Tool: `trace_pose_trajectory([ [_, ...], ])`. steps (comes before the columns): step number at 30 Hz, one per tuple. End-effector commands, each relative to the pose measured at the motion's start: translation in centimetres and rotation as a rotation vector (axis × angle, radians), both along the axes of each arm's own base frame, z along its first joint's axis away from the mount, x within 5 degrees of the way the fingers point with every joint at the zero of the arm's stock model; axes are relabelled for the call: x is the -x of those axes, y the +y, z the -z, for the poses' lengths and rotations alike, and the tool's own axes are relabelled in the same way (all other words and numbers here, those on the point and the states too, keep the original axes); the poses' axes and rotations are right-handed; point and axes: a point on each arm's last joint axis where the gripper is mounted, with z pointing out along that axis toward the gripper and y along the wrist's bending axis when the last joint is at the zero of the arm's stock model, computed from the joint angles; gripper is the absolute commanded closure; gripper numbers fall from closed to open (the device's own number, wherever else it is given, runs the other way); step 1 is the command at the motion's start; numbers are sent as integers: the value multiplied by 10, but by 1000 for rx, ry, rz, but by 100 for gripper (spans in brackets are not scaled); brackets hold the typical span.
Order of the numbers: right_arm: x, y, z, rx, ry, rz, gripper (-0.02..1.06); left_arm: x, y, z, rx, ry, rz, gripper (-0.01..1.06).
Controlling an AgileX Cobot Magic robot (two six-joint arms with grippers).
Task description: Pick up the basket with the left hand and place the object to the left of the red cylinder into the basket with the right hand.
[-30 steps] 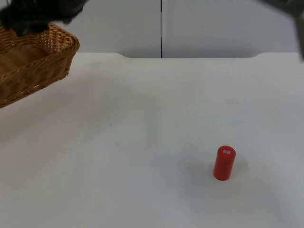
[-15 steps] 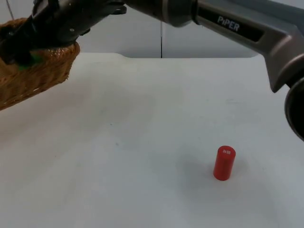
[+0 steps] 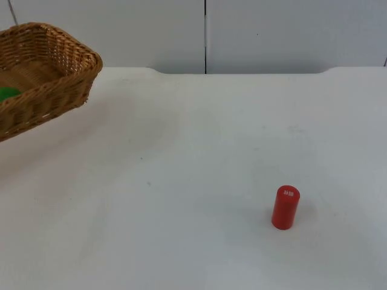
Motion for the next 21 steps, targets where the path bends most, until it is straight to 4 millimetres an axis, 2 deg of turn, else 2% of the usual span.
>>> trace_pose_trajectory([
  [1,12,-17,-23,24,4,19,-1,1,-1,-3,16,-14,-7,105],
  [5,23,-29,-46,1,-14,18,-1,1,-1,-3,21,-13,-3,105],
  [9,30,-36,-61,-23,-35,21,-1,-4,-11,-3,16,-13,52,105],
  [12,35,-43,-73,-35,-64,25,-1,-16,-34,-1,25,-20,120,105],
  [13,35,-43,-73,-35,-64,25,-1,-16,-34,-1,25,-20,120,105],
  [17,41,-54,-89,-39,-111,50,-1,-36,-77,11,18,-6,217,105],
  [18,41,-54,-89,-39,-111,50,-1,-36,-77,11,18,-6,217,105],
  [21,46,-59,-98,-55,-123,52,-1,-47,-104,30,18,37,257,105],
])
